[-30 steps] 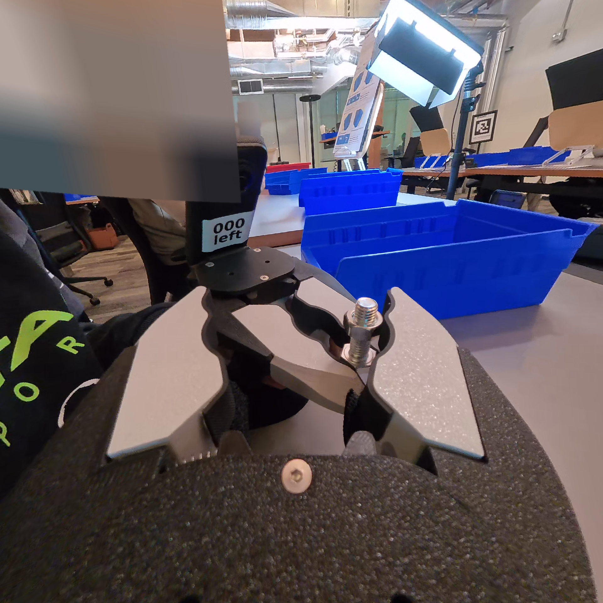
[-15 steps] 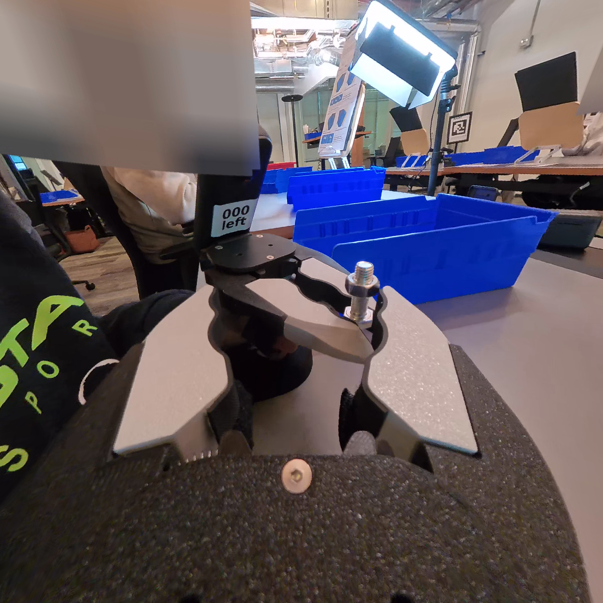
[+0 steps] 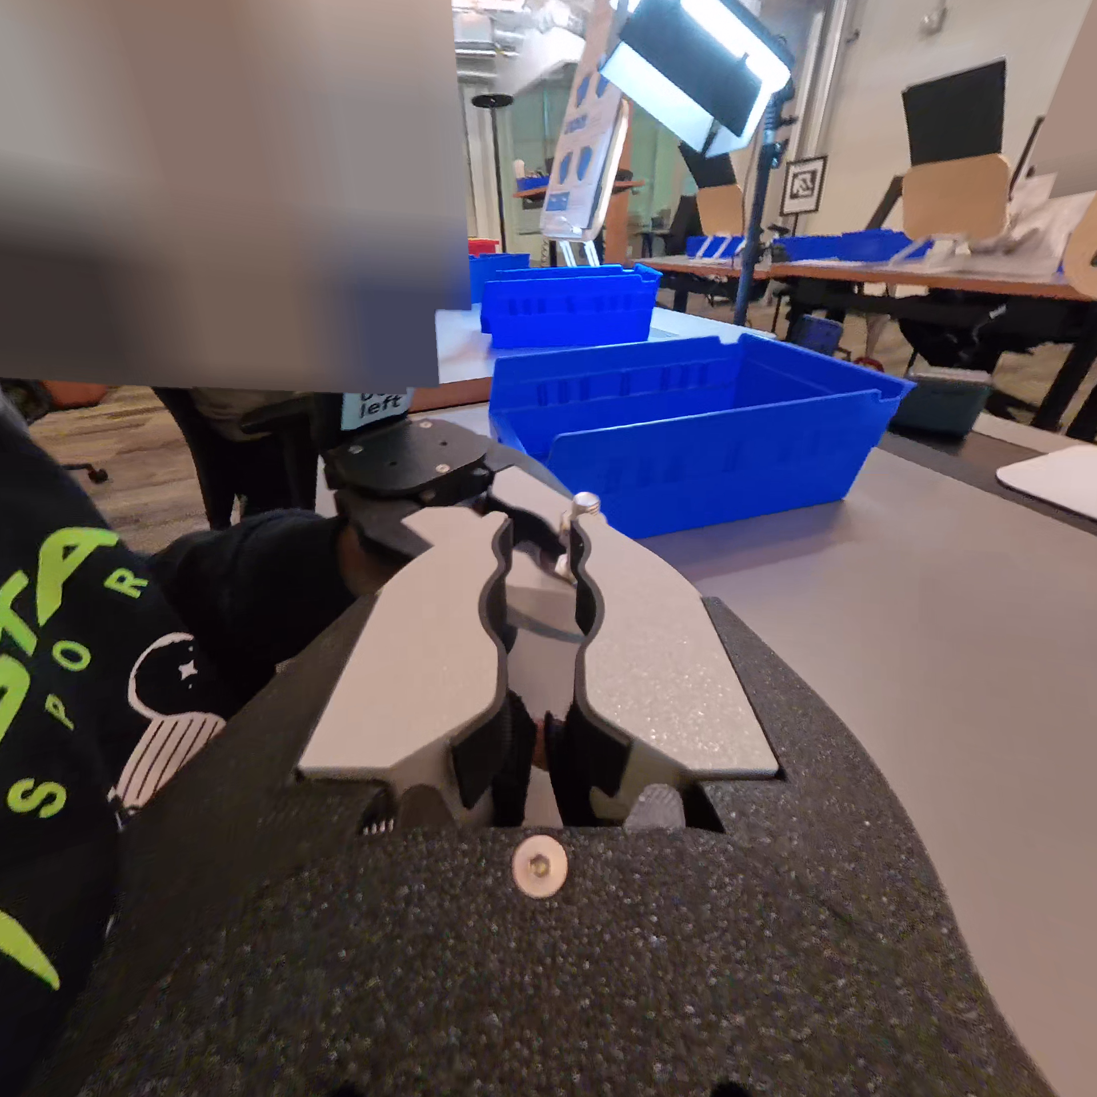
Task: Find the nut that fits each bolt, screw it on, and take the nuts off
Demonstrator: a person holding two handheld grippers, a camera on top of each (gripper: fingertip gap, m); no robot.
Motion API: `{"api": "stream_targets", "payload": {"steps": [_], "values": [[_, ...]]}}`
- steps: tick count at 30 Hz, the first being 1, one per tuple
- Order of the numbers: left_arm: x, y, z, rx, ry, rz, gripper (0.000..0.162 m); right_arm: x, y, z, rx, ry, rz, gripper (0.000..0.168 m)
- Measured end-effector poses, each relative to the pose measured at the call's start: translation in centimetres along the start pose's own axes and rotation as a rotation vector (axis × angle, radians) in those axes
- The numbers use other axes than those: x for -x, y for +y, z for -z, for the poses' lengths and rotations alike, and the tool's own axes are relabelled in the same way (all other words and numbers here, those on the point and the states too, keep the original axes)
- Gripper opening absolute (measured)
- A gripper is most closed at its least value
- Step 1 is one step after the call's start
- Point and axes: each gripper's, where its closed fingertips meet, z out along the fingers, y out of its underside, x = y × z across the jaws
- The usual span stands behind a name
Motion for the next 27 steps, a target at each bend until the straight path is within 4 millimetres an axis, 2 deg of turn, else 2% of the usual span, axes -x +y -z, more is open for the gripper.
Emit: {"api": "stream_targets", "payload": {"steps": [5, 8, 12, 17, 24, 27], "values": [[-0.2, 0.2, -0.1, 0.015, 0.0, -0.024, 0.019, -1.7, -0.4, -1.1, 0.059, 0.044, -0.013, 0.018], [-0.2, 0.2, -0.1, 0.015, 0.001, -0.022, 0.019, -1.6, 0.3, -1.7, 0.112, 0.034, -0.007, 0.017], [-0.2, 0.2, -0.1, 0.015, 0.004, -0.022, 0.019, -1.6, 0.4, -1.8, 0.119, 0.032, -0.006, 0.011], [-0.3, 0.2, -0.2, 0.016, 0.003, -0.028, 0.019, -1.6, 0.6, -1.8, 0.122, 0.034, 0.007, 0.01], [-0.7, 0.1, -0.2, 0.011, 0.024, -0.052, 0.019, -1.6, 0.5, -1.2, 0.109, 0.027, 0.006, 0.01], [-0.8, 0.3, -0.3, 0.02, 0.033, -0.051, 0.038, -2.7, 0.0, -0.2, 0.105, 0.083, 0.006, 0.01]]}}
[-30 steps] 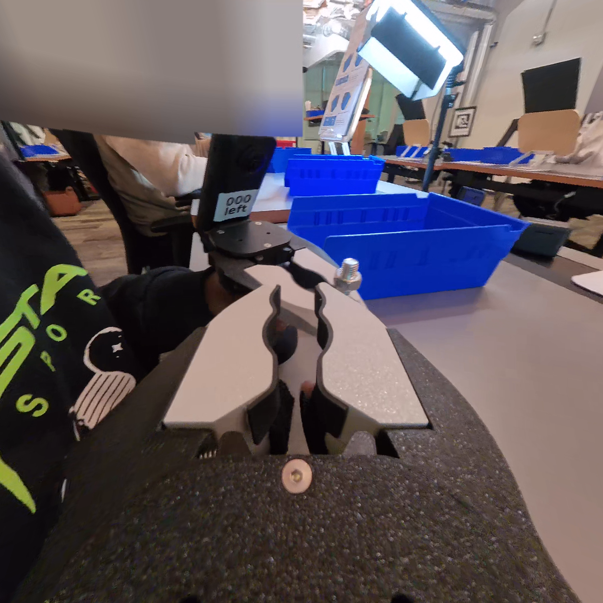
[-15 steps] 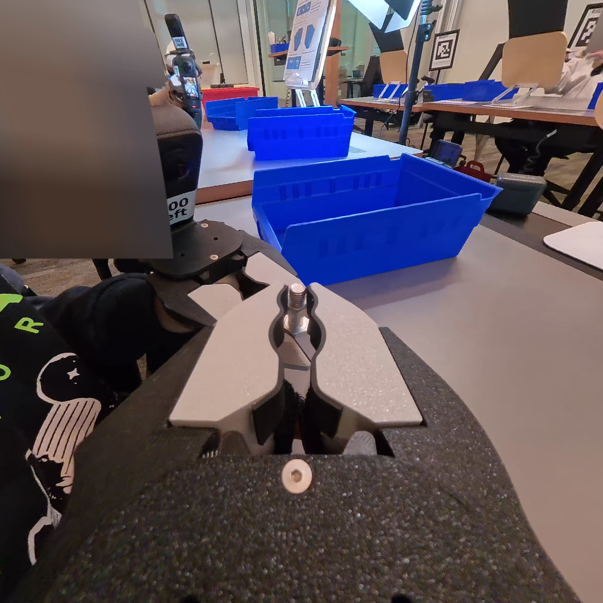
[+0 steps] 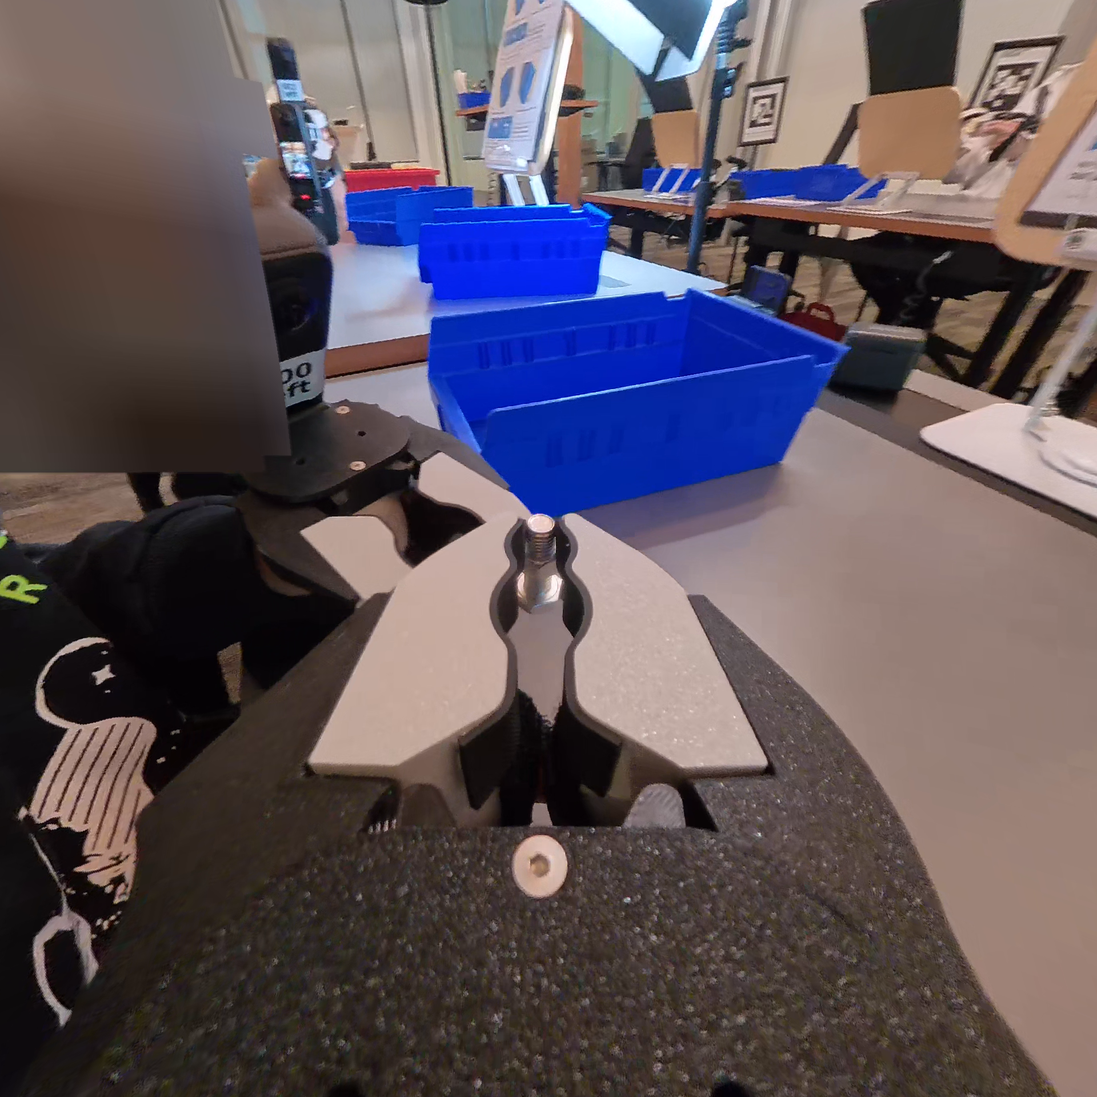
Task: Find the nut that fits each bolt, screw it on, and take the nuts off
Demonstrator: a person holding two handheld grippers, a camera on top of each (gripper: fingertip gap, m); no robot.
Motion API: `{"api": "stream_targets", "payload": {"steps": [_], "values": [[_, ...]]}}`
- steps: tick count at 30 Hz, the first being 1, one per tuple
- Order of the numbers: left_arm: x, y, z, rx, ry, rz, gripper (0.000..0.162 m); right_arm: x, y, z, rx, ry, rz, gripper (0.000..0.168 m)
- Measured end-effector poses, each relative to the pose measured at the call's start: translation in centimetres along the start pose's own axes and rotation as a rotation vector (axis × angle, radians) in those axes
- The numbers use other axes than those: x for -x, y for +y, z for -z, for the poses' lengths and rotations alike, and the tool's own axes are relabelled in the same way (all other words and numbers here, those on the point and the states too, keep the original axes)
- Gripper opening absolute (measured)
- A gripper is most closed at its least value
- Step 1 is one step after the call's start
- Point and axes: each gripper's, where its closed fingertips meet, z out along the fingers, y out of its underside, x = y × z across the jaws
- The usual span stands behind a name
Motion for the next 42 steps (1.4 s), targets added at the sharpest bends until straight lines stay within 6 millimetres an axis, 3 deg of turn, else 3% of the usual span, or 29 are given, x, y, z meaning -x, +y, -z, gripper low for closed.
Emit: {"api": "stream_targets", "payload": {"steps": [3, 6, 9, 12, 17, 20, 23, 28, 34, 42], "values": [[0.2, -0.1, 0.1, -0.012, 0.0, 0.019, 0.042, -1.9, -1.3, 2.0, -0.015, 0.075, 0.014, 0.01], [0.4, -0.4, 0.3, -0.036, -0.002, 0.045, 0.042, -5.3, -3.2, 5.3, -0.022, 0.208, 0.046, 0.01], [0.7, -0.6, 0.5, -0.054, -0.006, 0.07, 0.042, -10.1, -4.9, 10.0, 0.001, 0.385, 0.08, 0.01], [0.9, -0.6, 0.5, -0.055, -0.01, 0.08, 0.042, -15.9, -5.1, 14.9, 0.05, 0.575, 0.073, 0.01], [0.9, -0.4, 0.3, -0.039, -0.012, 0.082, 0.042, -25.1, -1.9, 20.1, 0.162, 0.753, -0.043, 0.01], [1.0, -0.4, 0.3, -0.037, -0.01, 0.092, 0.042, -29.9, 1.3, 21.9, 0.251, 0.838, -0.141, 0.01], [1.1, -0.5, 0.3, -0.042, -0.006, 0.107, 0.042, -33.3, 4.2, 22.6, 0.3, 0.895, -0.232, 0.01], [1.3, -0.6, 0.5, -0.054, -0.001, 0.126, 0.042, -36.9, 8.1, 22.5, 0.392, 0.957, -0.32, 0.01], [1.3, -0.6, 0.5, -0.058, -0.001, 0.132, 0.042, -38.4, 11.4, 21.6, 0.512, 0.971, -0.354, 0.01], [1.3, -0.6, 0.6, -0.061, -0.003, 0.131, 0.042, -38.9, 12.2, 21.3, 0.514, 0.993, -0.323, 0.01]]}}
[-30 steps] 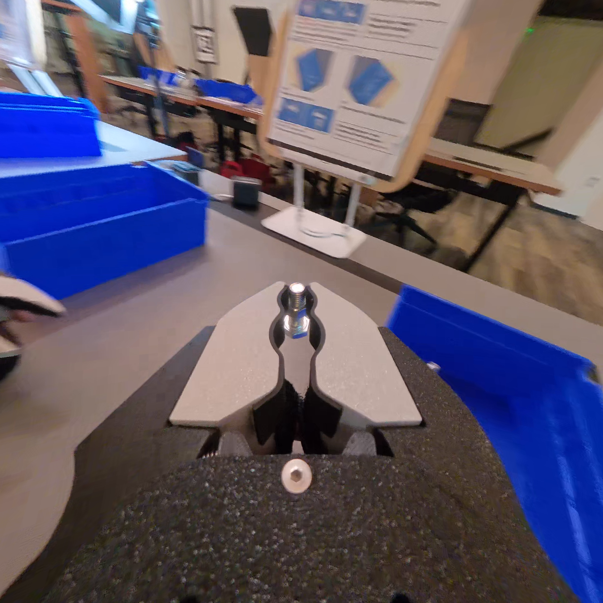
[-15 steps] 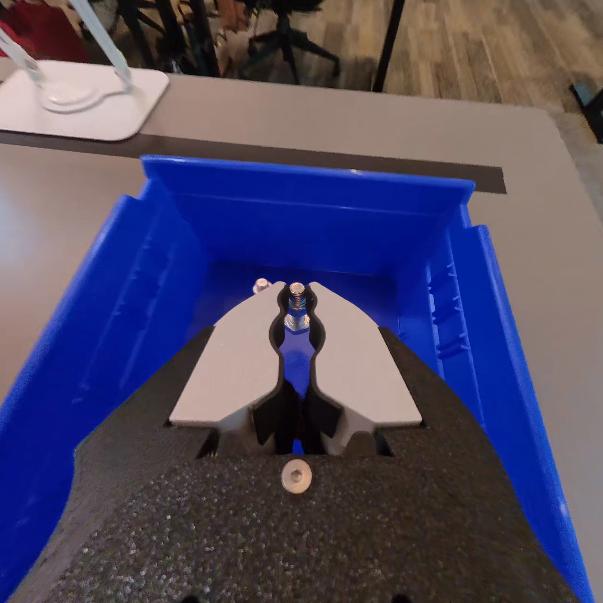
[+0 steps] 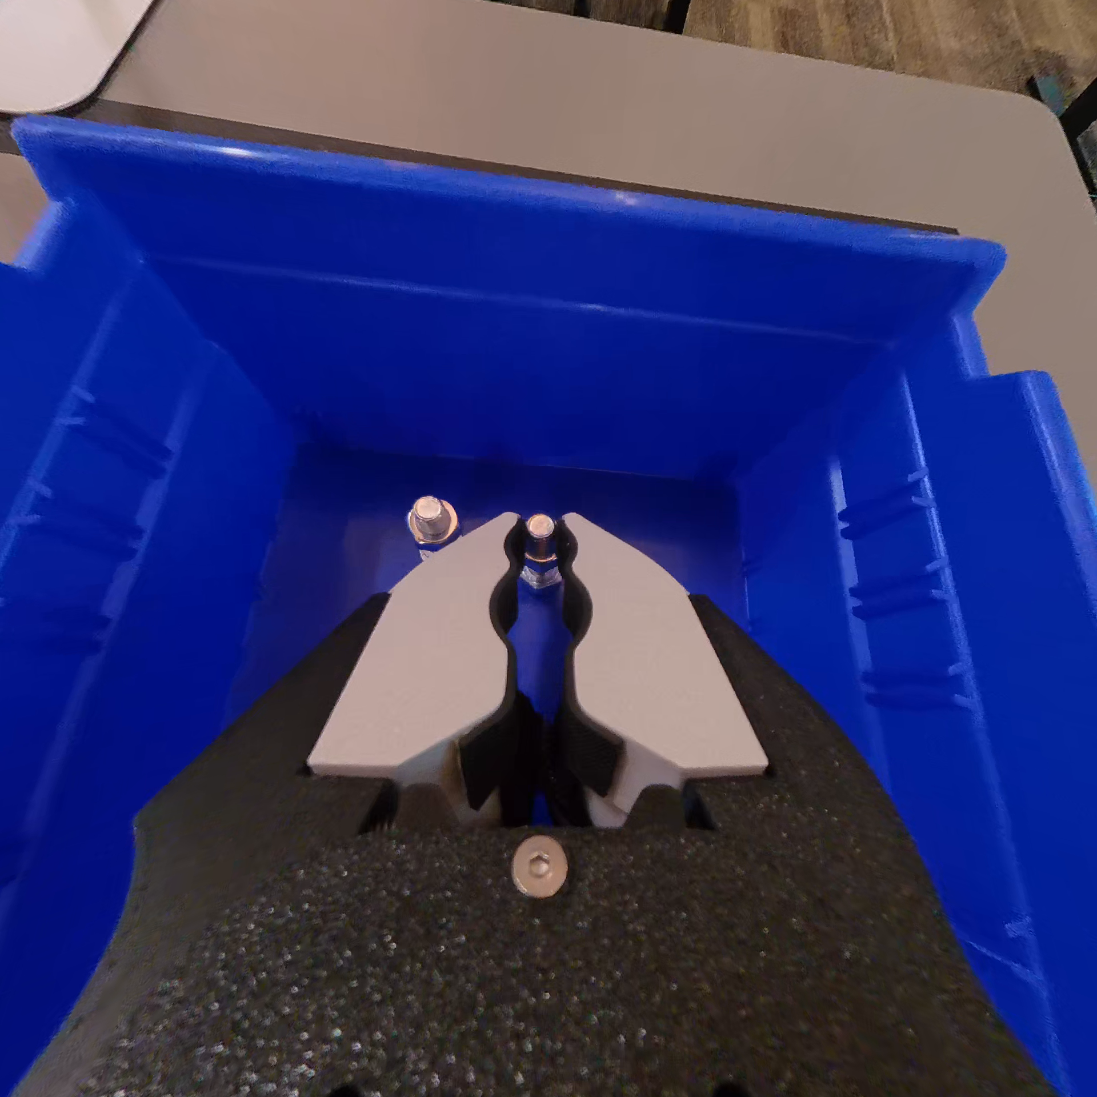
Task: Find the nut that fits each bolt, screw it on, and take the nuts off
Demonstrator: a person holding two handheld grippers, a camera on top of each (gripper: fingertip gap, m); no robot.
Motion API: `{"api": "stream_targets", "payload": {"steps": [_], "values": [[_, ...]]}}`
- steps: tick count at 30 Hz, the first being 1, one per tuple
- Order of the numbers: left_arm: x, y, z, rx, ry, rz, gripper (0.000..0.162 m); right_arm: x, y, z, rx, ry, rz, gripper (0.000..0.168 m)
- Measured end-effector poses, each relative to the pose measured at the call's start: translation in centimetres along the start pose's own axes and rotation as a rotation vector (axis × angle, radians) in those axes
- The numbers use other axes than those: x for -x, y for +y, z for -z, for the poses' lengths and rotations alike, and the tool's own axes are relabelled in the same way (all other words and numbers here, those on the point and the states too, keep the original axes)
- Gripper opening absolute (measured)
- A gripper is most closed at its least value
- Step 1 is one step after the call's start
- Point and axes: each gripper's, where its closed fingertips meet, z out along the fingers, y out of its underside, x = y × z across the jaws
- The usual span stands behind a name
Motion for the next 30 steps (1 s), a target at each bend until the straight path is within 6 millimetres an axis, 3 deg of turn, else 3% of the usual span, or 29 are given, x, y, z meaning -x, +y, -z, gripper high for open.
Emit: {"api": "stream_targets", "payload": {"steps": [6, 10, 15, 19, 21, 23, 26, 30], "values": [[0.0, 0.0, 0.0, 0.0, -0.001, 0.0, 0.042, -0.2, 0.0, 0.3, -0.003, 0.008, -0.015, 0.017], [0.0, 0.0, 0.1, -0.002, -0.001, 0.002, 0.042, 0.0, -2.1, 2.7, -0.096, 0.003, -0.062, 0.038], [0.1, 0.0, 0.1, 0.001, -0.002, 0.005, 0.042, 3.5, -7.1, 10.6, -0.402, -0.063, -0.084, 0.063], [0.1, 0.0, 0.1, -0.002, -0.004, 0.003, 0.042, 10.4, -8.9, 18.8, -0.657, -0.175, 0.061, 0.065], [0.0, 0.0, 0.1, 0.001, -0.005, 0.001, 0.042, 14.8, -8.1, 22.2, -0.753, -0.289, 0.13, 0.059], [0.0, 0.0, 0.1, 0.002, -0.009, -0.004, 0.042, 18.9, -6.0, 23.8, -0.763, -0.399, 0.183, 0.056], [0.0, -0.1, 0.2, -0.002, -0.017, -0.011, 0.042, 23.4, -1.7, 23.4, -0.702, -0.517, 0.218, 0.057], [0.0, -0.5, 0.4, -0.027, -0.021, -0.017, 0.042, 26.1, 3.1, 20.8, -0.608, -0.571, 0.239, 0.057]]}}
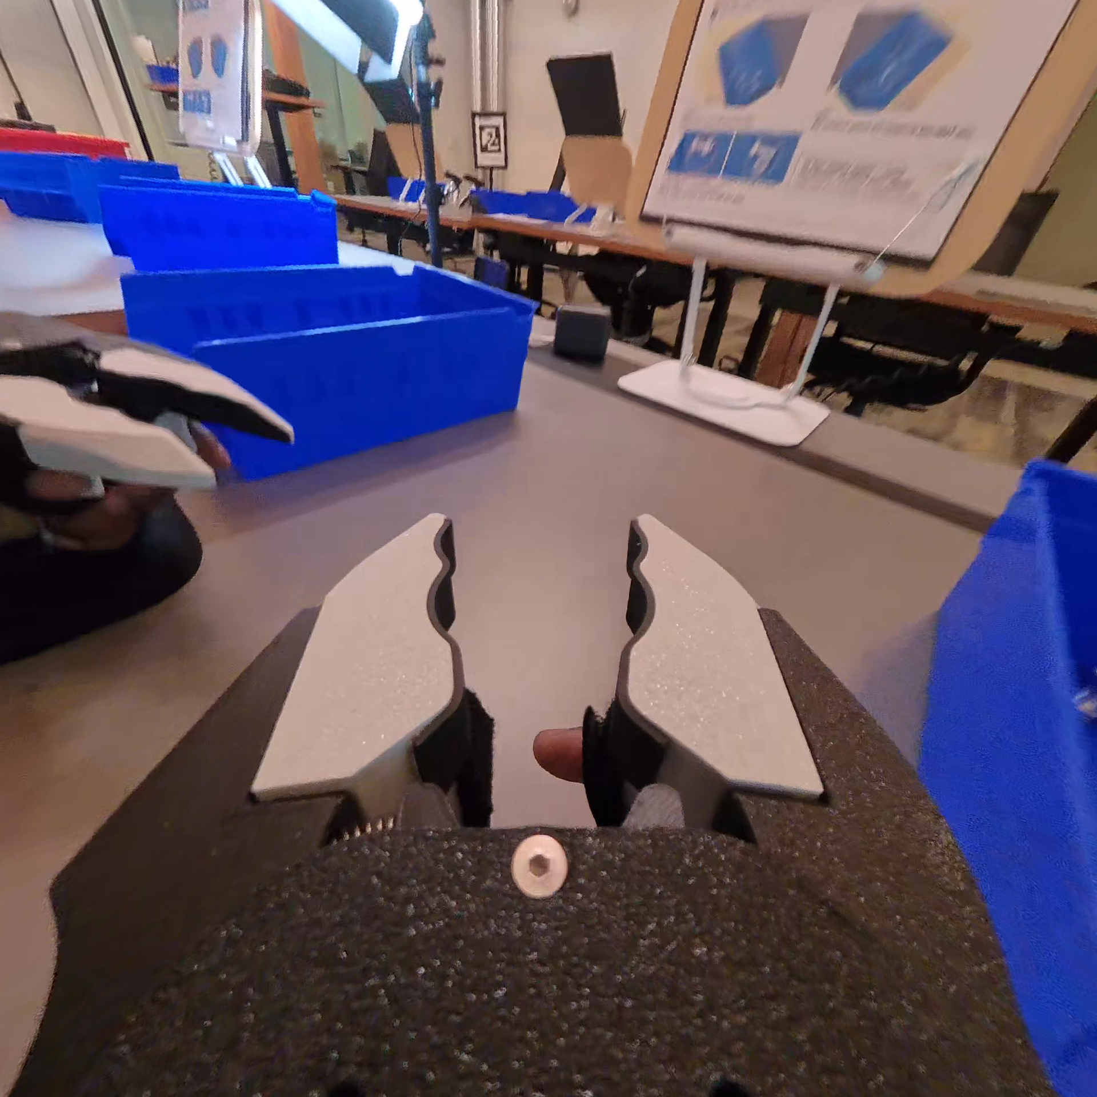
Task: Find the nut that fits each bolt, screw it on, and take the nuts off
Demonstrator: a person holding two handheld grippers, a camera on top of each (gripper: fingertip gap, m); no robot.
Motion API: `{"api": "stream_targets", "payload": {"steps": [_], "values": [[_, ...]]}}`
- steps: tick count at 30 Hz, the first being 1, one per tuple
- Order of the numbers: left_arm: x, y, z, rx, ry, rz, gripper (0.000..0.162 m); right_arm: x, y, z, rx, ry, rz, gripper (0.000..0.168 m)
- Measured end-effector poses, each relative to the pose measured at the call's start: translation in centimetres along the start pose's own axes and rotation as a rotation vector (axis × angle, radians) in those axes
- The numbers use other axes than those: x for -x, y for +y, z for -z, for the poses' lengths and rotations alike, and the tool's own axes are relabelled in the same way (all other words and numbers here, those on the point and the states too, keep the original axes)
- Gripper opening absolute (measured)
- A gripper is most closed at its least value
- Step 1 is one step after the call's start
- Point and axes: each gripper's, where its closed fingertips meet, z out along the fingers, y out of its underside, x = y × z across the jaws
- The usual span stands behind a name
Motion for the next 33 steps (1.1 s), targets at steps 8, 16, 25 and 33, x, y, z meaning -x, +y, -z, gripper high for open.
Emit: {"api": "stream_targets", "payload": {"steps": [8, 16, 25, 33], "values": [[-0.4, -4.5, 3.8, -0.092, 0.096, 0.055, 0.043, 0.5, 1.2, 0.0, -0.023, -0.026, -0.042, 0.05], [12.8, -5.7, 12.1, 0.313, -0.324, -0.006, 0.044, 0.8, 1.5, -0.2, -0.012, -0.026, -0.014, 0.049], [23.6, -0.6, 11.7, 0.823, -0.543, 0.109, 0.039, 0.8, 1.7, -0.3, -0.001, -0.028, -0.025, 0.048], [28.0, 4.0, 10.2, 0.978, -0.498, 0.321, 0.026, 1.0, 1.8, -0.3, 0.005, -0.026, -0.002, 0.047]]}}
